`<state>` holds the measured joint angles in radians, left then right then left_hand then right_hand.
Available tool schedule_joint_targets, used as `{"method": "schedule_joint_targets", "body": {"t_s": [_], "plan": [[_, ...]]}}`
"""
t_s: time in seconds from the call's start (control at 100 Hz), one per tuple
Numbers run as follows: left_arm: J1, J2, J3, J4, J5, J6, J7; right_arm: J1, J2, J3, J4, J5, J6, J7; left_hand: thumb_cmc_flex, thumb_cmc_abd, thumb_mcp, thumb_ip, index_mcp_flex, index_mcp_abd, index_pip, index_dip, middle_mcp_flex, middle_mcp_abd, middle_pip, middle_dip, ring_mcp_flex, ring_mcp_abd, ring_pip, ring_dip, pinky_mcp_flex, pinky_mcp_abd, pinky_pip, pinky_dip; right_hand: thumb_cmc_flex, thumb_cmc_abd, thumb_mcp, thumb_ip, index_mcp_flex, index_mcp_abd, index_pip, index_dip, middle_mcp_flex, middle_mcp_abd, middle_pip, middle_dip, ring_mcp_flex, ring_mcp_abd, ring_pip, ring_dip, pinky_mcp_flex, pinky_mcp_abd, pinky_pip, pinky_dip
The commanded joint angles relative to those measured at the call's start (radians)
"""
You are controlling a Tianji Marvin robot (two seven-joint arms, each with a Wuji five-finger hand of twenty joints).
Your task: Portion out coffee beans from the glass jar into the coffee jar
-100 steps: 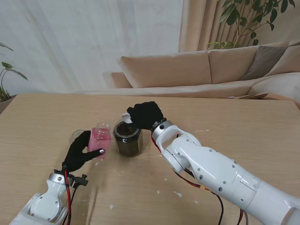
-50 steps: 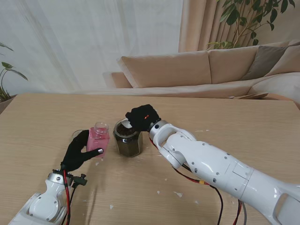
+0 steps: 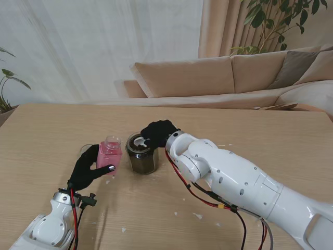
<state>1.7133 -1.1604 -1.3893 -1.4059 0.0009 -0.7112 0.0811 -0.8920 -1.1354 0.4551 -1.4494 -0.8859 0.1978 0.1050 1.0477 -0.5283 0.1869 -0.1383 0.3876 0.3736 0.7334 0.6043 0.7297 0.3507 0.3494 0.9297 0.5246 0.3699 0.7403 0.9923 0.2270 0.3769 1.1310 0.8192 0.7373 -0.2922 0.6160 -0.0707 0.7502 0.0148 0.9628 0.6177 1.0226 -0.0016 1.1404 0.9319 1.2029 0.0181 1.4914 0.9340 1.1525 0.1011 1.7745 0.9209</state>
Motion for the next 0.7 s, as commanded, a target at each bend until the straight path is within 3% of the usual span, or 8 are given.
{"method": "schedule_joint_targets", "body": {"t_s": [0.0, 0.19, 0.56, 0.69], "plan": [[0.005, -0.004, 0.001, -0.006, 0.000, -0.002, -0.016, -0.005, -0.005, 0.007, -0.011, 0.022, 0.018, 0.038, 0.243, 0.191, 0.332, 0.028, 0.086, -0.191, 0.234, 0.064, 0.109, -0.144, 0.187, 0.094, 0.013, -0.022, 0.001, 0.019, -0.003, -0.011, -0.002, 0.010, 0.048, 0.010, 0.011, 0.010, 0.018, -0.022, 0.012, 0.005, 0.024, -0.027, 0.030, 0.010, 0.010, 0.014, 0.036, 0.005, 0.037, -0.099, 0.297, 0.013], [0.006, -0.004, 0.001, -0.007, 0.001, -0.001, -0.016, -0.007, -0.006, 0.036, -0.016, 0.147, 0.058, 0.100, 0.243, 0.192, 0.331, 0.028, 0.086, -0.190, 0.234, 0.064, 0.108, -0.144, 0.187, 0.094, 0.012, -0.022, 0.001, 0.019, -0.002, -0.012, -0.002, 0.010, 0.049, 0.008, 0.013, 0.009, 0.019, -0.017, 0.010, 0.005, 0.023, -0.023, 0.031, 0.011, 0.009, 0.021, 0.040, 0.007, 0.038, -0.098, 0.304, 0.015], [0.004, -0.005, 0.004, -0.007, 0.005, 0.004, -0.014, -0.023, -0.011, 0.093, -0.019, 0.317, 0.132, 0.143, 0.243, 0.192, 0.332, 0.029, 0.086, -0.189, 0.234, 0.064, 0.109, -0.144, 0.187, 0.094, 0.012, -0.023, 0.000, 0.019, -0.002, -0.012, -0.002, 0.010, 0.051, 0.002, 0.020, 0.009, 0.022, -0.005, 0.010, 0.003, 0.025, -0.012, 0.034, 0.012, 0.013, 0.029, 0.046, 0.008, 0.044, -0.091, 0.314, 0.013], [0.004, -0.005, 0.005, -0.007, 0.007, 0.006, -0.013, -0.031, -0.012, 0.112, -0.028, 0.333, 0.147, 0.142, 0.243, 0.192, 0.331, 0.028, 0.086, -0.190, 0.233, 0.064, 0.108, -0.143, 0.187, 0.094, 0.012, -0.022, 0.000, 0.020, -0.002, -0.011, -0.002, 0.011, 0.050, 0.001, 0.022, 0.008, 0.023, -0.003, 0.009, 0.002, 0.026, -0.010, 0.035, 0.012, 0.013, 0.033, 0.048, 0.008, 0.045, -0.088, 0.317, 0.011]]}}
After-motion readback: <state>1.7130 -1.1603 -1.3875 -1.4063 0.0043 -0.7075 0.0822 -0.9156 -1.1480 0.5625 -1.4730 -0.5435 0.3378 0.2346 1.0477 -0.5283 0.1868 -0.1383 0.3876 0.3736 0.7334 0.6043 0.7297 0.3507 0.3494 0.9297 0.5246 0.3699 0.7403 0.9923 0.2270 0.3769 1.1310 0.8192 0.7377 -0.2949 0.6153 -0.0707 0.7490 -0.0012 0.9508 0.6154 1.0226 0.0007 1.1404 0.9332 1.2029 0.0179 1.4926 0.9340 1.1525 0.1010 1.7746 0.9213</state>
